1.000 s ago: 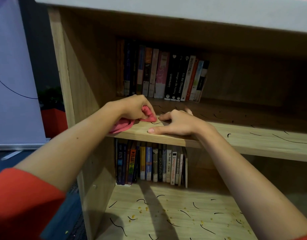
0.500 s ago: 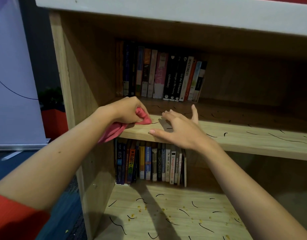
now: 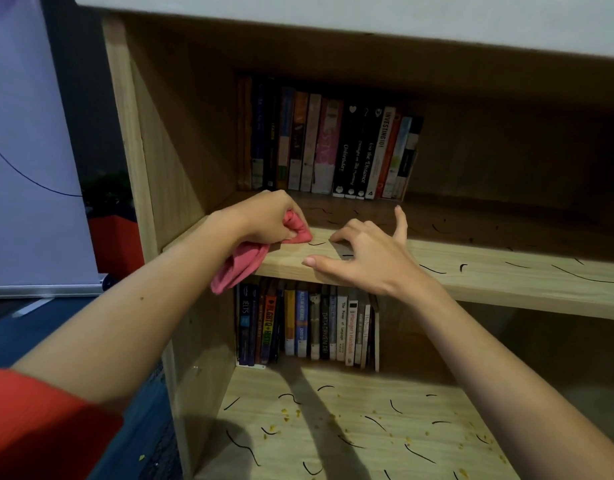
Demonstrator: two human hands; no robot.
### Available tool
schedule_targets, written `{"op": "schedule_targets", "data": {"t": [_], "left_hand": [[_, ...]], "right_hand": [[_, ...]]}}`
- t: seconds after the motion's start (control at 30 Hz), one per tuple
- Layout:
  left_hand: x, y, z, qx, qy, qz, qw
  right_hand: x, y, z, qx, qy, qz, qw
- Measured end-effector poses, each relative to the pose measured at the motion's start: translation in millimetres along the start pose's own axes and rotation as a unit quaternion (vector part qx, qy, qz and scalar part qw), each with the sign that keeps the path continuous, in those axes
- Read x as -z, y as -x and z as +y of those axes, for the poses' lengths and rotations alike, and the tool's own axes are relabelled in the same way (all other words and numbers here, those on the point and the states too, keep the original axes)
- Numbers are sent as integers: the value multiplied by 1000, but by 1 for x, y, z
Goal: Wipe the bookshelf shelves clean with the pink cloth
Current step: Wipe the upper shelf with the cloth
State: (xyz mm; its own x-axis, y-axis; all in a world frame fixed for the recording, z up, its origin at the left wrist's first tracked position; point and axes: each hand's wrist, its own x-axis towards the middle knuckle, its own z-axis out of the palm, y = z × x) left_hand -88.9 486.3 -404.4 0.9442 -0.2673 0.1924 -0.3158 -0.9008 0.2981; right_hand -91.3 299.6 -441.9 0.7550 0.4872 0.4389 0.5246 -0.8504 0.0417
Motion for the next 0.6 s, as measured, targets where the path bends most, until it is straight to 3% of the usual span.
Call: {"op": "schedule_targets", "data": {"t": [0.1, 0.27, 0.47, 0.6], "left_hand": [[-2, 0, -1, -25, 1, 0, 1000], [16, 11, -9, -62, 19, -93, 994], [-3, -10, 2, -77, 3, -30, 997], [7, -5, -1, -77, 21, -85, 993]], "right_hand": [[0, 0, 0, -1, 4, 3, 1000], [0, -1, 1, -3, -7, 2, 1000], [0, 0, 1, -7, -28, 0, 1000], [0, -1, 2, -13, -30, -6, 999]]}}
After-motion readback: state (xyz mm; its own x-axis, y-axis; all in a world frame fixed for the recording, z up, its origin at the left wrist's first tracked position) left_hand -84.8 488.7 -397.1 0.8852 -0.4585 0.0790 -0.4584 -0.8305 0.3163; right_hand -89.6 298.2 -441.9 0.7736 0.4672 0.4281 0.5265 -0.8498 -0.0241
